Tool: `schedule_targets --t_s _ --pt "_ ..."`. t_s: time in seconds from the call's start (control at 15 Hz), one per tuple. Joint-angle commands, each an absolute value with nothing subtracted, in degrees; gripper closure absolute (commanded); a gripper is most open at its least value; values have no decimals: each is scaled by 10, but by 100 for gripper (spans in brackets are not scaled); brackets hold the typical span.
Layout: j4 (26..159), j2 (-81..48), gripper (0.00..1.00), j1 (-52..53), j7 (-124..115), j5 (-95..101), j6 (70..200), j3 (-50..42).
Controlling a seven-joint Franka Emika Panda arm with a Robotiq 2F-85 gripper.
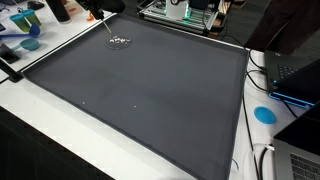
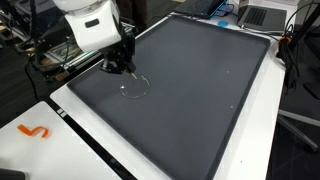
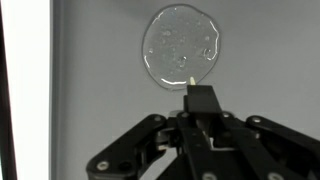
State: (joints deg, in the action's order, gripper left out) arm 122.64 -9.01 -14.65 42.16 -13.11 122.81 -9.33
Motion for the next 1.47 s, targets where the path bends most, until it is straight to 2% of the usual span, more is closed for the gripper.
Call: schedule_targets --t_s 0.0,1.07,1.13,1.4 --pt "1269 -43 96 -125 328 -52 1245 -96" --pt "1300 26 96 -95 202 49 1222 -87" --pt "1280 5 86 -97 217 33 1228 -90" --pt "1283 9 86 -95 215 35 1228 -89"
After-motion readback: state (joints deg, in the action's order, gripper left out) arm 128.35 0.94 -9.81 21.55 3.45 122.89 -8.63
